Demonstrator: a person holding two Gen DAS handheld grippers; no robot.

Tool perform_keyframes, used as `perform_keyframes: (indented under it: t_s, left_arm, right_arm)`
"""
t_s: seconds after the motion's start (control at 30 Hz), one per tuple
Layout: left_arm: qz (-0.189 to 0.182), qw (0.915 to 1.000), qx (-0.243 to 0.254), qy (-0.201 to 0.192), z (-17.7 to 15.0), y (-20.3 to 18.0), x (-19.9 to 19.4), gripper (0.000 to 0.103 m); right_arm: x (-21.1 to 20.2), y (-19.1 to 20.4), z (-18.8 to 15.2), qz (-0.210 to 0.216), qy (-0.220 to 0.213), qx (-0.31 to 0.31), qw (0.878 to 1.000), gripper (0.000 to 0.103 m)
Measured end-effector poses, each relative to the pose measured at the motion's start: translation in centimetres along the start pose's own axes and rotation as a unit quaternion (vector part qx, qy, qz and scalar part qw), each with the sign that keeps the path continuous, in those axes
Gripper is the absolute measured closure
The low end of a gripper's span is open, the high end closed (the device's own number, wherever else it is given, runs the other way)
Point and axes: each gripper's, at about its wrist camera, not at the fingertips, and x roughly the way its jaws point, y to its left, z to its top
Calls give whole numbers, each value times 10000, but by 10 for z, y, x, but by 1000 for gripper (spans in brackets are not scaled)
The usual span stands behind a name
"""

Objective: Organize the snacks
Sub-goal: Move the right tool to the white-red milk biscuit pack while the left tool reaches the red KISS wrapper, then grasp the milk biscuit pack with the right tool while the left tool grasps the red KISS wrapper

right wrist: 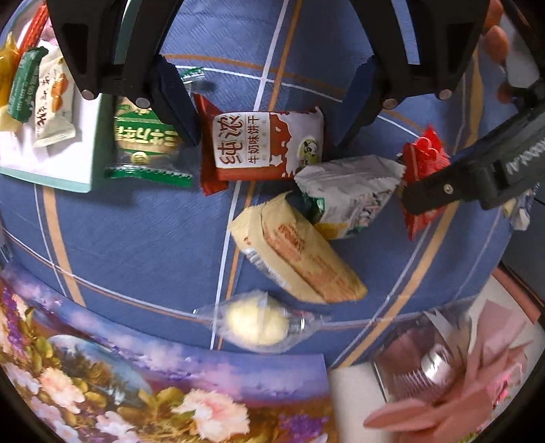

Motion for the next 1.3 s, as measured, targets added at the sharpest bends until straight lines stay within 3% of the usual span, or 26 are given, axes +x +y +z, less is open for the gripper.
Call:
perform_keyframes:
  t_s: [0.37,0.47,0.7,0.93,1.3]
  left_arm:
    - [138,9999,39,-15,0,-2,3,36]
    - [189,9998,33,-26,0,-2,3,41]
    - [183,9998,47,-67,-1,-1,-5,46]
    - [277,9995,100,-148,-10,-4,-22,46]
    - [444,9966,515,-475,-26,-37,-53,46]
  right_arm:
    - [14,12,-2,-359,-102,-179,9991,27]
    - [10,11,-4,-327,-147,-164,9992,35]
    - [2,5,-11,-250,-161,-20,9996,37]
    - [-22,-6,-27,21,-239,265,9994,37]
    - [-72,-40,-39,-90,-557,624,9965,37]
